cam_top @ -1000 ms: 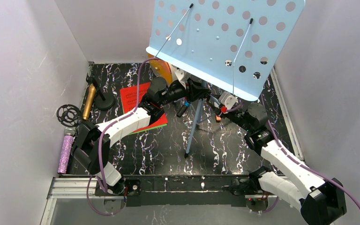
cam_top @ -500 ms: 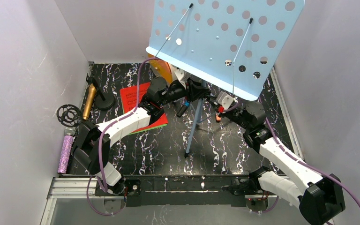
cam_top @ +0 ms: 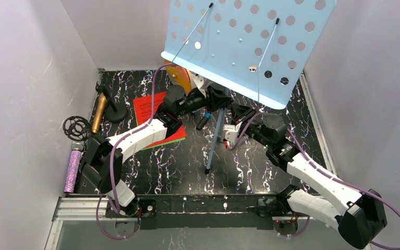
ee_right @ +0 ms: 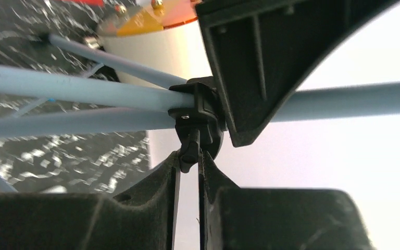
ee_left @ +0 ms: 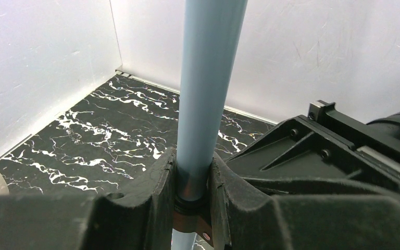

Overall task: Pack up the instrument practice props
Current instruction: Unscrew the knob on the music stand.

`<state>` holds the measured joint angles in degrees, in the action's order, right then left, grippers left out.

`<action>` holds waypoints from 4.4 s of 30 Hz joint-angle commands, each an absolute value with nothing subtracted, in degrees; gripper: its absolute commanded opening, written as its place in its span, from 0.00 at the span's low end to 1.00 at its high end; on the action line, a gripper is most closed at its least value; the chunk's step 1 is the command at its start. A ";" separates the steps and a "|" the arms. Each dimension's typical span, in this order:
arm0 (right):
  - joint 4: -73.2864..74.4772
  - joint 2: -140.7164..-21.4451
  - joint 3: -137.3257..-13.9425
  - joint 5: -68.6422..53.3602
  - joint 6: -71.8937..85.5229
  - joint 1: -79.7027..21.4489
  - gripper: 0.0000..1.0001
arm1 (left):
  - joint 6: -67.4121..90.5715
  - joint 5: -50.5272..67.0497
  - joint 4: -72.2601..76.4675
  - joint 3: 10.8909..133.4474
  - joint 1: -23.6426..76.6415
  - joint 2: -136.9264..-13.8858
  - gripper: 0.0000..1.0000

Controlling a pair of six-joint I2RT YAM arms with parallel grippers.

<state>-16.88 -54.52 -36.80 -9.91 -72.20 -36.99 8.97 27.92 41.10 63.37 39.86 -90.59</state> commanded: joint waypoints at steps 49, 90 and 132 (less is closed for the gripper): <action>-20.29 -51.96 -38.09 16.15 57.84 -36.81 0.63 | 10.24 27.92 27.25 61.21 39.89 -93.58 0.00; -16.00 -55.41 -34.62 2.25 -83.27 -40.48 0.01 | 10.72 28.22 27.25 61.51 39.95 -94.40 0.00; -24.34 -51.91 -36.68 24.18 41.19 -40.76 0.86 | 10.20 27.21 26.28 61.57 39.98 -93.74 0.00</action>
<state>-20.60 -50.26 -35.46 21.10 28.27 -41.98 8.56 26.33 40.66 64.20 39.68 -91.31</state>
